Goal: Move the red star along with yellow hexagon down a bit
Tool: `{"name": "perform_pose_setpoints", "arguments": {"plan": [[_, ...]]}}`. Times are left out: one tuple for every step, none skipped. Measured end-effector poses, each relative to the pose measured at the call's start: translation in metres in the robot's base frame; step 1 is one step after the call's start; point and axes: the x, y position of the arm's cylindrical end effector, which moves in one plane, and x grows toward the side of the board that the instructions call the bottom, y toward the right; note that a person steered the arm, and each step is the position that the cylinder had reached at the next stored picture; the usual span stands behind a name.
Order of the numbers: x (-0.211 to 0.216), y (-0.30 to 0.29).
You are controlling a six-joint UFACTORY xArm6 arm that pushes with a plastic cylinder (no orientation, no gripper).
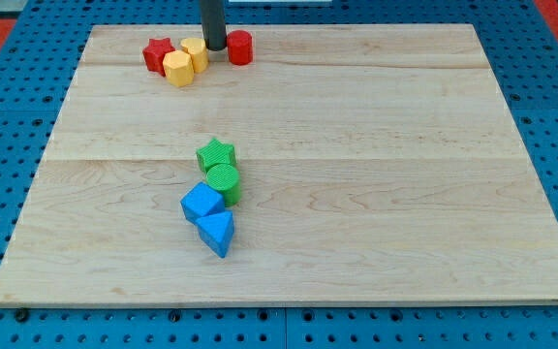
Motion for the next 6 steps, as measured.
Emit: {"name": "perform_pose_setpoints", "arguments": {"plan": [[-0.017,-0.005],[-0.042,-0.04],[-0.018,-0.076],[0.034,-0.076],[0.067,-0.037],[0.054,-0.034]]}}
